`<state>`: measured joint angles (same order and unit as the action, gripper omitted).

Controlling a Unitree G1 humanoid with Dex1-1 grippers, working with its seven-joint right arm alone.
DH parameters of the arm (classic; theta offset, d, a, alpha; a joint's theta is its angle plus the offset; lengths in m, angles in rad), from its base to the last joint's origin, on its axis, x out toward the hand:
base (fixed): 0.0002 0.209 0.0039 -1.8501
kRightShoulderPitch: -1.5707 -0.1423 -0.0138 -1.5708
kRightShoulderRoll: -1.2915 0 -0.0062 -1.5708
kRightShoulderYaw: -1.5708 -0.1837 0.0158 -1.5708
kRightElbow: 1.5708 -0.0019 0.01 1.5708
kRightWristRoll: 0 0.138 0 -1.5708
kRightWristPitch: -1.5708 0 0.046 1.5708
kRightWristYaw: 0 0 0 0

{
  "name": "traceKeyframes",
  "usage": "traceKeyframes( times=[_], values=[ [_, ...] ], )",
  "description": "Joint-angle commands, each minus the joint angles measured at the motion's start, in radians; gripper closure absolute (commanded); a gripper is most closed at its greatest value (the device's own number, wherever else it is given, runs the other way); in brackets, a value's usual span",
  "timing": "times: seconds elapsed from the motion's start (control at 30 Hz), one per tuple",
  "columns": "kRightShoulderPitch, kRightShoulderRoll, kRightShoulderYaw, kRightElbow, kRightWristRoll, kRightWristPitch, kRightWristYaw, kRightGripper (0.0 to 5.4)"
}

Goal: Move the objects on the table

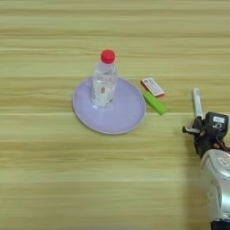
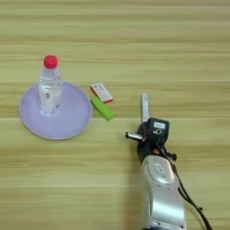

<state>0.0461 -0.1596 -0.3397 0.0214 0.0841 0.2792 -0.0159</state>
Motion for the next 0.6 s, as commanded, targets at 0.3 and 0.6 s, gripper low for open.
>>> traceKeyframes(
  times=[0.3,0.6],
  values=[
    [-0.113,-0.101,-0.067,0.195,0.007,-0.117,-0.004,4.64],
    [-0.117,-0.104,-0.045,0.231,0.004,-0.142,0.019,4.23]
  ],
)
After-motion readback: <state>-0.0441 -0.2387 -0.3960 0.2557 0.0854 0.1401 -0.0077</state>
